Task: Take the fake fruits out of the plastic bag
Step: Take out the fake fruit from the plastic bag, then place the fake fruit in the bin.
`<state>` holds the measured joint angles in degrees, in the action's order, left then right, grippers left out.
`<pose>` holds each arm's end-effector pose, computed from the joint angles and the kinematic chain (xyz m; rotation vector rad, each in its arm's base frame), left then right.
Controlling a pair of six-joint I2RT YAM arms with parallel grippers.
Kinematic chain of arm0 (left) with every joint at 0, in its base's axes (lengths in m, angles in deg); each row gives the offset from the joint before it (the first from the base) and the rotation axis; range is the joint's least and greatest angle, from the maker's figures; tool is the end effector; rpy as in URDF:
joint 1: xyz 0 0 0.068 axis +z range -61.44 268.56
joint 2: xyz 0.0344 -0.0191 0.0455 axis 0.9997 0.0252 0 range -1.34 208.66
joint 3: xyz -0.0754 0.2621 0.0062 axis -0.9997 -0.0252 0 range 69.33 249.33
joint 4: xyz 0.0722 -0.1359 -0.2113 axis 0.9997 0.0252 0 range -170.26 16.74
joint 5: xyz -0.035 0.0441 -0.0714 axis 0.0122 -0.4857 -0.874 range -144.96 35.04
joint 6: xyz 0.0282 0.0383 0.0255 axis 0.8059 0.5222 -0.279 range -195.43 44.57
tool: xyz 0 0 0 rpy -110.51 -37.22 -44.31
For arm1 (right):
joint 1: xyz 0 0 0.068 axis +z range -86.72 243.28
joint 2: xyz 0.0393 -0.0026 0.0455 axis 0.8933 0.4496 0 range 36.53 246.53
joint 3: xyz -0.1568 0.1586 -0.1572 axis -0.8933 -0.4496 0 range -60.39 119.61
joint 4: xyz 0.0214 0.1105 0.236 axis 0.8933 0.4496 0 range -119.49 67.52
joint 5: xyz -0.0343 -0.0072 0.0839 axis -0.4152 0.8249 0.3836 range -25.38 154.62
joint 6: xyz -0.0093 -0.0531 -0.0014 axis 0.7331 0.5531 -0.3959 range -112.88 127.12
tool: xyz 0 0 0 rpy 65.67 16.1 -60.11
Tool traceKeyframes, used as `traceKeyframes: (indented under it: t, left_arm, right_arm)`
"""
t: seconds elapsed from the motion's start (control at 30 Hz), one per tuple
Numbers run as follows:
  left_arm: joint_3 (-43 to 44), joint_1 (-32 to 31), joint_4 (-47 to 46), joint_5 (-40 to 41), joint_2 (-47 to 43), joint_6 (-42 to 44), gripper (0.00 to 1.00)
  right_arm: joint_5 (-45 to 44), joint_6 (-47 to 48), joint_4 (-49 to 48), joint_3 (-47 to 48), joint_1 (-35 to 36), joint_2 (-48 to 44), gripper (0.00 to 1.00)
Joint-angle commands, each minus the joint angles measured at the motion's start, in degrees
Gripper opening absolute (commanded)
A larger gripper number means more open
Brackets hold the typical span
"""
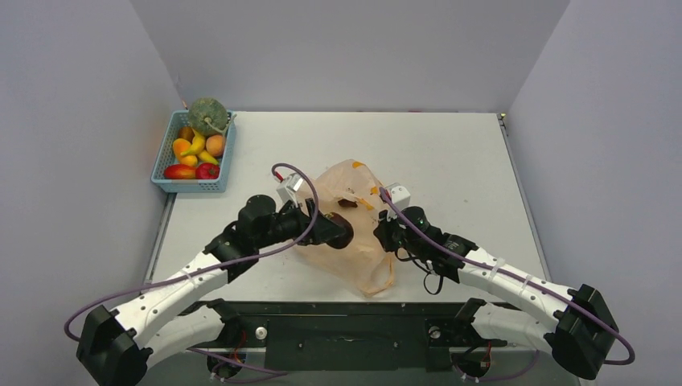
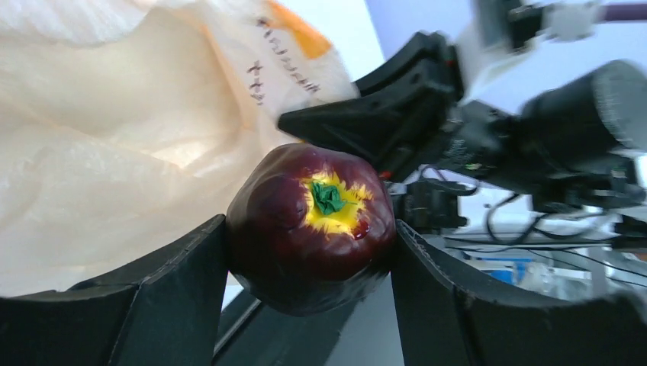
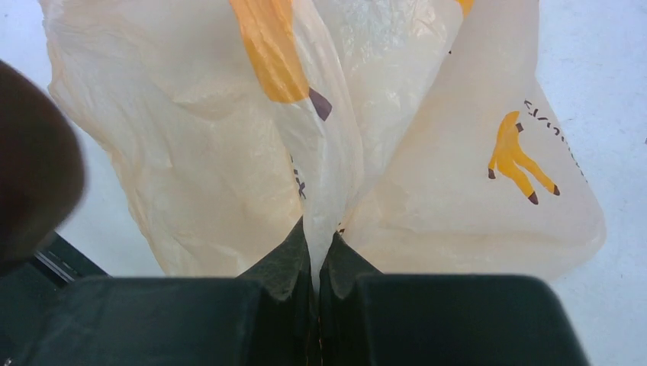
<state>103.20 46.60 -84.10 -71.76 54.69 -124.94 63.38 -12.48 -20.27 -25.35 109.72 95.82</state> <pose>0.1601 -0.1578 0.2616 0.0855 2.1185 -1.3077 0.1553 0.1623 0.2341 -0.5039 2.1678 0.6320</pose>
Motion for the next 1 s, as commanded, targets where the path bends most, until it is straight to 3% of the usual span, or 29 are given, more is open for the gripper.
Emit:
traceKeyframes:
  t: [0.0,0.1,0.3,0.47,0.57,0.77,0.97]
  left_arm:
    - [11.3,5.8,10.7,-10.5,-4.7,0.7,0.06]
    - [18.1,12.6,17.6,-12.9,-5.8,4.0,0.05]
    - [28.5,32.9,30.8,-15.0,-1.9,12.6,0.04]
    - [30.2,49.2,28.2,-14.7,3.9,14.7,0.02]
    - [29.4,57.3,24.8,-7.8,8.9,15.2,0.00]
    - [28.0,63.4,17.1,6.9,17.3,17.6,0.00]
    - [29.3,64.1,7.9,11.1,26.8,18.1,0.03]
  right_arm:
    - [0.7,-0.5,-4.0,0.4,-0.5,-0.2,0.00]
    - [0.8,-0.7,-4.7,-0.6,-0.5,-1.1,0.00]
    - [4.2,0.1,-3.1,-1.0,-0.5,-3.2,0.00]
    - [4.2,0.9,-2.3,-2.5,-0.5,-6.5,0.00]
    - [3.6,1.1,-2.4,-2.9,-0.5,-7.0,0.00]
    - [4.6,0.1,-3.6,-2.8,-0.5,-5.9,0.00]
    - [7.2,-1.5,-6.6,-4.1,-0.5,-3.6,0.00]
